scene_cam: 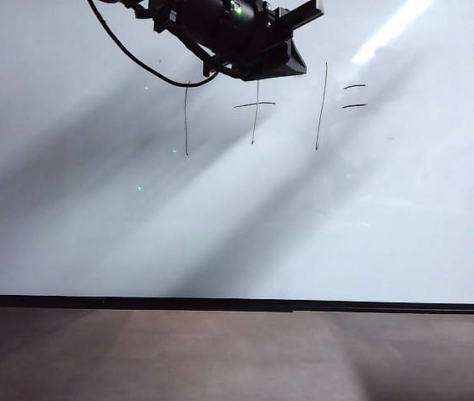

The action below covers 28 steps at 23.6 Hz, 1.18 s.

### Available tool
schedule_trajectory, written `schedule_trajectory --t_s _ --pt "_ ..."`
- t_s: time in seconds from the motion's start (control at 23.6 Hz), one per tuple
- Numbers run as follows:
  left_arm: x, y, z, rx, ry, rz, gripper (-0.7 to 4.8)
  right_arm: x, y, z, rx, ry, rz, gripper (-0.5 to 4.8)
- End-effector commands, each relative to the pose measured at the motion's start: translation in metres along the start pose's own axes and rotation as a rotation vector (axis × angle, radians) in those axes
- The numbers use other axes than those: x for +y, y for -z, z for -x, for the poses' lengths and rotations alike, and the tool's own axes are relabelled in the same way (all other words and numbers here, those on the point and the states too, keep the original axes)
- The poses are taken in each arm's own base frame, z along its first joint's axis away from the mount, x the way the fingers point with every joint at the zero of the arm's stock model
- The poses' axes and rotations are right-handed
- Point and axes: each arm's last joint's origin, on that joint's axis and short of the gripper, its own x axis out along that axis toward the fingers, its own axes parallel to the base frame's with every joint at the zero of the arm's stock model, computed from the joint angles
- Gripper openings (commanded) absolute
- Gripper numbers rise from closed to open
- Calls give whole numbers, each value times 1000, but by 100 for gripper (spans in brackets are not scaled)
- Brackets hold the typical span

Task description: Reach to the right to find the marker pen, pick it up, and write the answer to the math problem on the whiteboard.

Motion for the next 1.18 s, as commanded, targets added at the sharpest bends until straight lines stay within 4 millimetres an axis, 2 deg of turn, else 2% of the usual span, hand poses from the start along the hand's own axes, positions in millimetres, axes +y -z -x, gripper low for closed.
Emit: schedule_trajectory --t_s 0.04,0.13,0.25,0.42,0.51,0.85,1.06,1.18 --pt "-3 -6 1 -33 4 -9 -4 11 6 -3 48 -16 -29 -9" --pt "-5 -5 1 -31 12 -9 -4 18 12 -13 87 -52 -39 -8" --pt "-8 -4 0 -27 18 -9 -5 28 24 -45 139 -142 -46 -8" --pt "-8 -4 0 -21 18 -8 -4 29 39 -81 155 -226 -56 -8" --pt "-8 -4 0 -21 18 -8 -4 28 45 -92 149 -240 -51 -8" --pt "-8 -4 0 -21 18 -8 -4 25 65 -123 128 -294 -49 -8" --pt "-8 -4 0 -21 18 -8 -4 24 68 -137 114 -296 -45 -8" --pt "-8 -4 0 -22 18 -8 -5 25 63 -146 107 -297 -40 -8"
